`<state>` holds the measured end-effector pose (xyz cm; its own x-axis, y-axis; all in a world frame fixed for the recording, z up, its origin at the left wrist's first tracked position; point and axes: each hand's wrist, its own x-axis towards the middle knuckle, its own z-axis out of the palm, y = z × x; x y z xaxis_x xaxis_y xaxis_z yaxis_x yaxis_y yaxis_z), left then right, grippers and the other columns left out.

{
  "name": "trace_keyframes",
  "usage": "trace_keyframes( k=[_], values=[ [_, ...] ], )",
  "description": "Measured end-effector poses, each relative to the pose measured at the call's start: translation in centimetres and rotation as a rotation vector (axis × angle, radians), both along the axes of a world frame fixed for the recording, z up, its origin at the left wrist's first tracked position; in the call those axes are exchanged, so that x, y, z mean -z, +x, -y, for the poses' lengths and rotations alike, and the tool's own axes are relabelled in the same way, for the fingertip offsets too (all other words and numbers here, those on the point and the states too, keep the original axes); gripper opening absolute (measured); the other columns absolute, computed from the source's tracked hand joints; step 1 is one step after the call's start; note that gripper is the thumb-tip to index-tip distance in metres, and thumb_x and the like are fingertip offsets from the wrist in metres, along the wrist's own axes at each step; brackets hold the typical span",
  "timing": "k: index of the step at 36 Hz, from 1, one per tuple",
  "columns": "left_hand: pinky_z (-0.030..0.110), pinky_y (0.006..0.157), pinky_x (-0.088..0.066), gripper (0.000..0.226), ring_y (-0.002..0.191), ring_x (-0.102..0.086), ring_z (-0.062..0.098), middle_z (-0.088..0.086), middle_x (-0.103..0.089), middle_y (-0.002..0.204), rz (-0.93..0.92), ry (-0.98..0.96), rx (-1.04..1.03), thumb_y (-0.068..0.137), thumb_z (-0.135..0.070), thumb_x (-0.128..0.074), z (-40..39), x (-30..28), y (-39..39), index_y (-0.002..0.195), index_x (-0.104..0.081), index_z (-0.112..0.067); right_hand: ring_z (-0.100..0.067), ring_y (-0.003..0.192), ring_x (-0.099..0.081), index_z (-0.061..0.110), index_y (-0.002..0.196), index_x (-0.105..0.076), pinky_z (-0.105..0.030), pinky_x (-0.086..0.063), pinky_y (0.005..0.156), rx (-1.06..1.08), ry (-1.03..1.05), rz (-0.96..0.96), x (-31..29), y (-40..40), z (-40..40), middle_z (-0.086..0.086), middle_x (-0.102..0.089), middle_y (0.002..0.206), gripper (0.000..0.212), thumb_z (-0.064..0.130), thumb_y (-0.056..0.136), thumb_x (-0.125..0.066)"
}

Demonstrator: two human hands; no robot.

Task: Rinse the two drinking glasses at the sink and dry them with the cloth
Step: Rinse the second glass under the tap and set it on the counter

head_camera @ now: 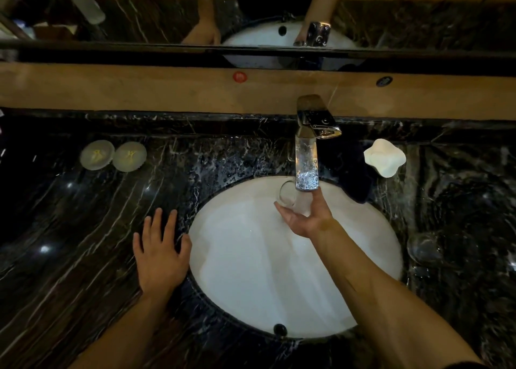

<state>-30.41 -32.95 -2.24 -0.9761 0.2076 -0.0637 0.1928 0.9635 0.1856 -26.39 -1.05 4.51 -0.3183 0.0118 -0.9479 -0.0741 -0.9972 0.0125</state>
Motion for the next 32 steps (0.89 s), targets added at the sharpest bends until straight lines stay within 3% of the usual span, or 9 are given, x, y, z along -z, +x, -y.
trace_keyframes(
  k=[3, 6, 9, 12, 17, 21, 25, 28, 32],
  values=[
    [0.058, 0.121, -0.015, 0.067, 0.152, -0.02, 0.03, 0.009, -0.027, 0.164, 0.008, 0.003, -0.007, 0.094, -0.053, -0.029, -0.1, -0.1, 0.0, 0.154, -0.036, -0.024, -0.043, 0.113, -0.06, 0.007, 0.131, -0.048, -0.053, -0.059, 0.085, 0.046, -0.011, 0.01, 0.2, 0.2, -0.2, -0.025, -0.054, 0.12, 0.069, 0.037, 0.079, -0.082],
    [0.058, 0.121, -0.015, 0.068, 0.152, -0.02, 0.03, 0.009, -0.027, 0.163, 0.012, 0.009, -0.007, 0.094, -0.053, -0.029, -0.1, -0.2, 0.0, 0.154, -0.037, -0.023, -0.044, 0.095, -0.065, 0.012, 0.132, -0.048, -0.053, -0.063, 0.064, 0.1, -0.056, -0.017, 0.4, 0.8, -0.6, -0.024, -0.058, 0.121, 0.073, 0.038, 0.075, -0.085],
    [0.058, 0.121, -0.015, 0.068, 0.152, -0.02, 0.03, 0.009, -0.028, 0.163, 0.01, 0.008, -0.006, 0.093, -0.053, -0.029, -0.2, -0.3, 0.0, 0.154, -0.037, -0.023, -0.037, 0.089, -0.07, 0.005, 0.129, -0.055, -0.046, -0.063, 0.074, 0.115, -0.103, -0.077, 0.6, 1.7, -1.0, -0.021, -0.065, 0.115, 0.071, 0.038, 0.073, -0.085],
    [0.058, 0.121, -0.015, 0.068, 0.152, -0.02, 0.03, 0.009, -0.028, 0.163, 0.014, 0.008, -0.006, 0.093, -0.054, -0.028, -0.3, -0.4, 0.0, 0.154, -0.037, -0.023, -0.032, 0.077, -0.071, 0.008, 0.128, -0.061, -0.038, -0.063, 0.067, 0.002, -0.081, -0.149, 1.0, 2.5, -1.3, -0.016, -0.069, 0.104, 0.069, 0.037, 0.071, -0.084],
    [0.058, 0.121, -0.014, 0.068, 0.151, -0.02, 0.03, 0.009, -0.028, 0.163, 0.015, 0.013, -0.005, 0.093, -0.053, -0.029, -0.3, -0.4, 0.0, 0.154, -0.037, -0.022, -0.026, 0.089, -0.068, 0.012, 0.113, -0.065, -0.035, -0.062, 0.074, -0.327, 0.045, -0.224, 1.8, 4.0, -1.8, -0.011, -0.069, 0.101, 0.049, 0.047, 0.08, -0.075],
    [0.057, 0.121, -0.014, 0.069, 0.151, -0.02, 0.031, 0.01, -0.028, 0.163, 0.015, 0.004, -0.005, 0.093, -0.053, -0.028, -0.2, -0.4, 0.0, 0.154, -0.037, -0.022, -0.03, 0.104, -0.069, 0.02, 0.114, -0.06, -0.044, -0.059, 0.085, -0.614, 0.296, -0.214, 2.2, 5.2, -1.8, -0.011, -0.065, 0.123, 0.033, 0.036, 0.087, -0.071],
    [0.058, 0.12, -0.015, 0.068, 0.151, -0.021, 0.031, 0.01, -0.029, 0.163, 0.015, 0.002, -0.001, 0.093, -0.053, -0.029, -0.2, -0.4, -0.1, 0.153, -0.038, -0.022, -0.019, 0.099, -0.07, 0.027, 0.132, -0.053, -0.038, -0.056, 0.082, -0.898, 0.726, -0.142, 2.4, 5.8, -1.3, -0.003, -0.067, 0.122, 0.071, 0.029, 0.068, -0.085],
    [0.058, 0.12, -0.015, 0.068, 0.151, -0.021, 0.031, 0.01, -0.028, 0.163, 0.014, -0.005, -0.002, 0.094, -0.052, -0.029, -0.2, -0.4, -0.1, 0.154, -0.037, -0.022, -0.021, 0.108, -0.066, 0.026, 0.129, -0.054, -0.028, -0.055, 0.079, -0.975, 0.983, -0.131, 2.9, 6.0, -1.0, -0.001, -0.065, 0.119, 0.071, 0.014, 0.068, -0.089],
    [0.059, 0.119, -0.016, 0.067, 0.15, -0.024, 0.033, 0.012, -0.031, 0.162, 0.002, 0.011, 0.002, 0.094, -0.051, -0.031, -0.2, -0.3, 0.0, 0.153, -0.039, -0.021, -0.017, 0.108, -0.06, 0.035, 0.134, -0.044, -0.034, -0.053, 0.088, -1.174, 1.22, -0.066, 3.2, 5.8, -0.9, 0.006, -0.061, 0.122, 0.085, 0.019, 0.065, -0.091]
  ],
)
